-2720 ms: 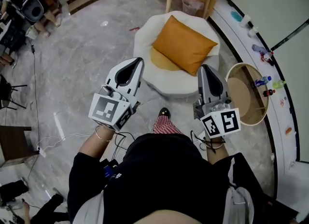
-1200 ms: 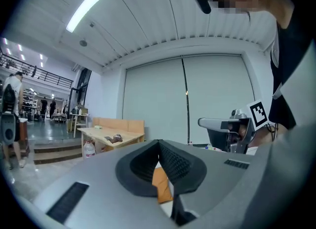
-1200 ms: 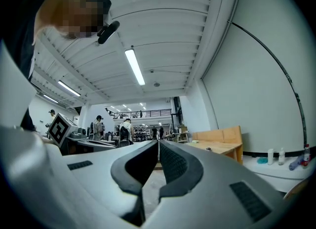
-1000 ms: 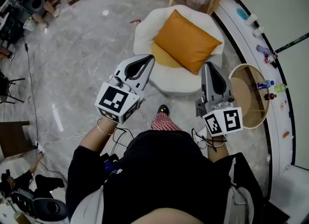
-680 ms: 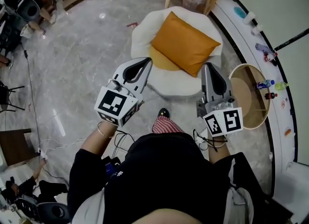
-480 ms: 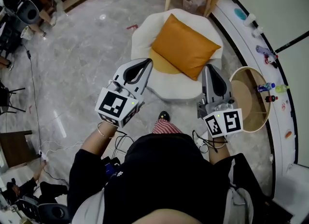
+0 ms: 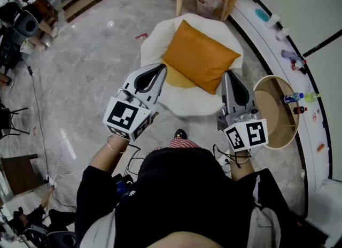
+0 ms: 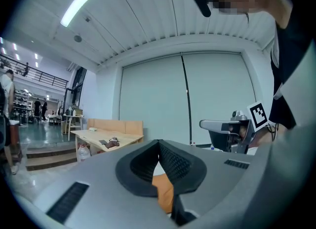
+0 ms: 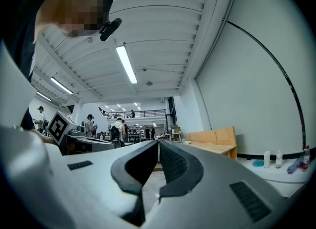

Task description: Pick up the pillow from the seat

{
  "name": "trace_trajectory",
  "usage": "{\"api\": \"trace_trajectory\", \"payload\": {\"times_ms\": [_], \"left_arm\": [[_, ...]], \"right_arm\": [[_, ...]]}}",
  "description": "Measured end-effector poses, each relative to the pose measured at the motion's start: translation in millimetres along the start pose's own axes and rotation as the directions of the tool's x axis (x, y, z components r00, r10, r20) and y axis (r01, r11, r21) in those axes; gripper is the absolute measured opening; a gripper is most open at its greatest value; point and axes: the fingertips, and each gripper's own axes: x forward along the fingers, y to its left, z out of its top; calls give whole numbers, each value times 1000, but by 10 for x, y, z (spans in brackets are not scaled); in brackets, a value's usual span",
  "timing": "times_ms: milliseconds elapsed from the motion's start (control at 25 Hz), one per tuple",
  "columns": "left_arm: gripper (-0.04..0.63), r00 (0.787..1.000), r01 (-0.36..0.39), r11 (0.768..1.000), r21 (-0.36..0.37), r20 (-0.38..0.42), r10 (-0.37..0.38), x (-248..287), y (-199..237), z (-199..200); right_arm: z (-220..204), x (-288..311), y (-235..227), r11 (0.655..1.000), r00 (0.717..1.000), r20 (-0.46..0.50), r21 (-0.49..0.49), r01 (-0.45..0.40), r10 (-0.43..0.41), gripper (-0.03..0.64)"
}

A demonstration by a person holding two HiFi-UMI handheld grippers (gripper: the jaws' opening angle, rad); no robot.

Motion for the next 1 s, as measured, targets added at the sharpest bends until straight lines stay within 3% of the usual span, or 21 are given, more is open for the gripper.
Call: {"api": "trace_trajectory", "payload": {"times_ms": [480, 1000], "left_arm": [[9, 998, 60, 997, 48, 14, -61, 359, -90, 164], [9, 982, 184, 981, 52, 32, -186, 653, 63, 249]], "right_arm": [[84, -86, -296, 998, 998, 18, -4, 57, -57, 23], [87, 18, -350, 985, 985, 18, -20, 172, -172, 23]]}}
